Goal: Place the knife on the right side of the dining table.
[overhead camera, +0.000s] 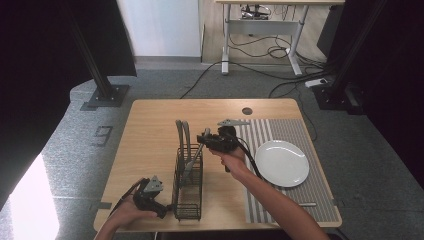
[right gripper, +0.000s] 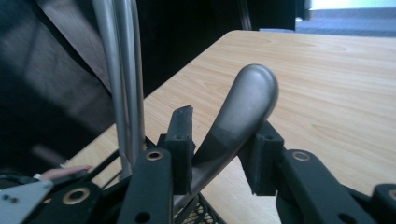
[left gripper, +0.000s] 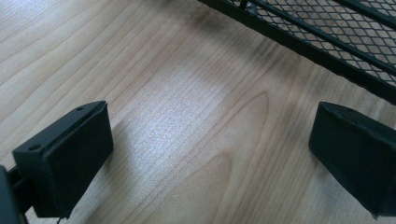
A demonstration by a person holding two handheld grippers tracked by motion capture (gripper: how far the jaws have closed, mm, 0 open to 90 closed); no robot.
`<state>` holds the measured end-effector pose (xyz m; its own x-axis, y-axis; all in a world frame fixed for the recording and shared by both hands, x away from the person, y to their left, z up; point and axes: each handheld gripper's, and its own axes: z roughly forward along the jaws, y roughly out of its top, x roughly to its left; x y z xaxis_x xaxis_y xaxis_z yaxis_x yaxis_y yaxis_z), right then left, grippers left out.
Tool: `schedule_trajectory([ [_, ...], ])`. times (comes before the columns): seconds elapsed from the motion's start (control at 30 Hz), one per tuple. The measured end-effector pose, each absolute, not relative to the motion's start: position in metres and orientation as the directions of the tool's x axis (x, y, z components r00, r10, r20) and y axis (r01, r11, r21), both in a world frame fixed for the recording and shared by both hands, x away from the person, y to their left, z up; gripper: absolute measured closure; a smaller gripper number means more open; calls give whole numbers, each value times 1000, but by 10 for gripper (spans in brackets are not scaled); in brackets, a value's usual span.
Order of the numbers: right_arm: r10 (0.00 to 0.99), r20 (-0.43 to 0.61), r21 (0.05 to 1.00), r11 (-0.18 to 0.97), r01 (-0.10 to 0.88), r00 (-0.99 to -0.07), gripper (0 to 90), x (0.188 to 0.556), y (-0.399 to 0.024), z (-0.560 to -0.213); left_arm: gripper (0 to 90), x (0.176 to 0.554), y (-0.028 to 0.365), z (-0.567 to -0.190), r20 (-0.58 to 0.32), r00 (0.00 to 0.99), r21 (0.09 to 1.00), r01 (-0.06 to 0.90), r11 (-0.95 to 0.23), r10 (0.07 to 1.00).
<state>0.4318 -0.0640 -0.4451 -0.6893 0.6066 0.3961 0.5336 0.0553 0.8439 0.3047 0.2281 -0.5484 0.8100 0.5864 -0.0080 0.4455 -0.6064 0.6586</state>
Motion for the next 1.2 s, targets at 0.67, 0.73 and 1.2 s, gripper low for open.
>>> schedule_trajectory([
  [0.67,519,433,873,-39,485,-737,818,409,-77,-418,0,305,228,-548,-9,810,659,446,-606,586],
  [0.73,504,444,872,-53,487,-741,824,407,-79,-415,0,305,228,-548,-9,810,659,446,-606,586],
  [1.2,527,377,925,-172,339,-761,828,393,-118,-370,0,305,228,-548,-9,810,659,446,-606,586],
])
